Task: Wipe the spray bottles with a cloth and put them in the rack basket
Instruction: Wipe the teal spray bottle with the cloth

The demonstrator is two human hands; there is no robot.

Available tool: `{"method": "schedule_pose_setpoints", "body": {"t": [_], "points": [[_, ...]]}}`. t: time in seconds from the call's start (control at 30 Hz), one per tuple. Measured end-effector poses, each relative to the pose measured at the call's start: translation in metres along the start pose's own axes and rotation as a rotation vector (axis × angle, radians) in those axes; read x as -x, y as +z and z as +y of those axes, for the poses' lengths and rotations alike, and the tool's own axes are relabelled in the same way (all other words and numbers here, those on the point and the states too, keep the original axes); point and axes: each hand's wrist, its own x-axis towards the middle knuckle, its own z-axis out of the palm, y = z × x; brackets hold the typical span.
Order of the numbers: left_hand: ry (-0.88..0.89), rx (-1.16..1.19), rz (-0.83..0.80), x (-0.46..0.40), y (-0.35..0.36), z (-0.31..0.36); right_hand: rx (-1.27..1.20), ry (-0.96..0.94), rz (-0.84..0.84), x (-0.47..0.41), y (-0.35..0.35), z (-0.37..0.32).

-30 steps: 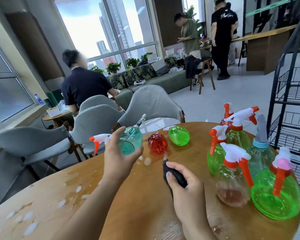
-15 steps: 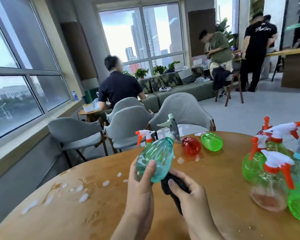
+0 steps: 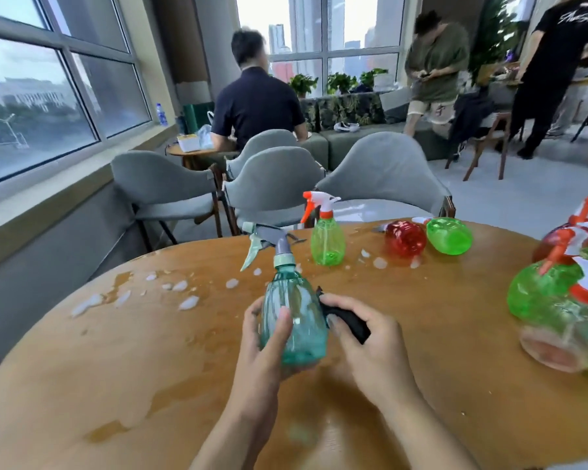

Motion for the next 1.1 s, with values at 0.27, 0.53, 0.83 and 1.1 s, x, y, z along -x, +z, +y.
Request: {"method": "schedule_pose_setpoints", "body": {"t": [0.27, 0.53, 0.83, 1.1], "points": [[-0.008, 0.123, -0.037, -0.015, -0.016, -0.009, -0.436, 0.225, -0.03, -0.016, 0.009, 0.014], [0.047, -0.038, 0.004, -0.027, -0.011, -0.025, -0.526, 0.329, 0.064, -0.024, 0.021, 0.021], [0.085, -0.039, -0.006, -0.028, -0.013, -0.029, -0.535, 0.39, -0.198, -0.024, 0.01, 0.022], [0.116, -0.155, -0.097, -0.024, -0.014, -0.033, 0.035, -0.23, -0.017, -0.037, -0.011, 0.008]]}}
